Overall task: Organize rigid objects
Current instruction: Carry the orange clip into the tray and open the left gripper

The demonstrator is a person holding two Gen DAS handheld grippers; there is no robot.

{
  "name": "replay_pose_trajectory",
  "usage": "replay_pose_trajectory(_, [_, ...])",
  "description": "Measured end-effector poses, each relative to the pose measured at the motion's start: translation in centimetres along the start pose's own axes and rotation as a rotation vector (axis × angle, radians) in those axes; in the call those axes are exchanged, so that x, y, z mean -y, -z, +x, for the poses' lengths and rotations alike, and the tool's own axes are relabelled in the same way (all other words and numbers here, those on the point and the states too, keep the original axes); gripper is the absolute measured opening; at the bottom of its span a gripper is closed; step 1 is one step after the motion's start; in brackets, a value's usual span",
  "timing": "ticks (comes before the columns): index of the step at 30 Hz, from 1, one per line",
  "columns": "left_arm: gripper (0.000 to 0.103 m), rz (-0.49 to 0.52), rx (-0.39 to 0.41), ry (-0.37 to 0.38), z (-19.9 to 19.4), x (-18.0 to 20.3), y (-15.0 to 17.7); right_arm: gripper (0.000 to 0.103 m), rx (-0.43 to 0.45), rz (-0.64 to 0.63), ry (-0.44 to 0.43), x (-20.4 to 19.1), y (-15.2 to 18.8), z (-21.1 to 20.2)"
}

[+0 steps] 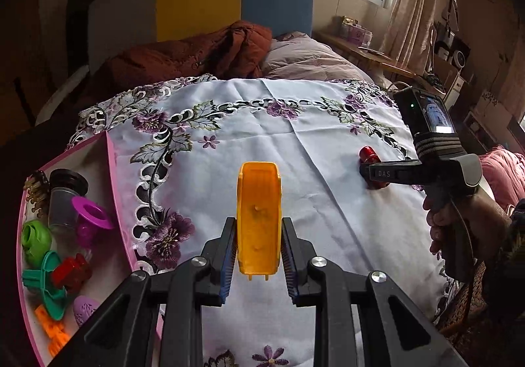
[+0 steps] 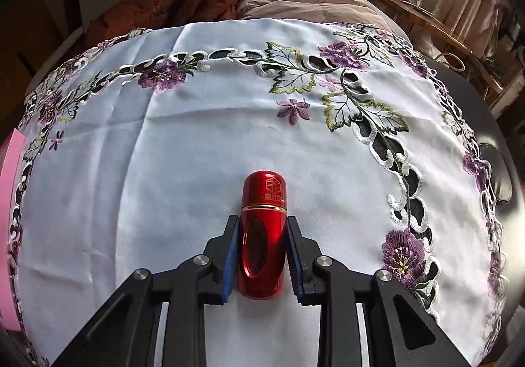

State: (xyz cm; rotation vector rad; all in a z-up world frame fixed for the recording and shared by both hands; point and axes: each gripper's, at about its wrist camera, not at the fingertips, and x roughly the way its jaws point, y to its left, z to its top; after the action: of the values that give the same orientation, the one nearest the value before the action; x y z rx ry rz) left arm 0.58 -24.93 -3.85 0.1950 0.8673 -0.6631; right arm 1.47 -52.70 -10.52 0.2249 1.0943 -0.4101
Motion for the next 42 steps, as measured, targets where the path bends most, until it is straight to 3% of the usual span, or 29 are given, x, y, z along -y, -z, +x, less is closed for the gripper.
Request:
replay_pose_trajectory(20, [0.025,-0.096,0.033,-0.060,-2.6,-4.4,1.3,0.027,0.034,-0.065,0.044,-0.8,0.4,-0.1])
replay_pose_trajectory(33, [0.025,-0.226,0.035,-0.135,-4.6,-10.5,3.7,0.027,0.043,-0.095,0.070,-1.3,0.5,-0.1])
replay_pose_trajectory(42, [0.025,-0.401,0.051,-0.206,-7.8,-17.7,6.3,0.027,0.040,-0.099,0.075,-1.4,0.5,-0.2])
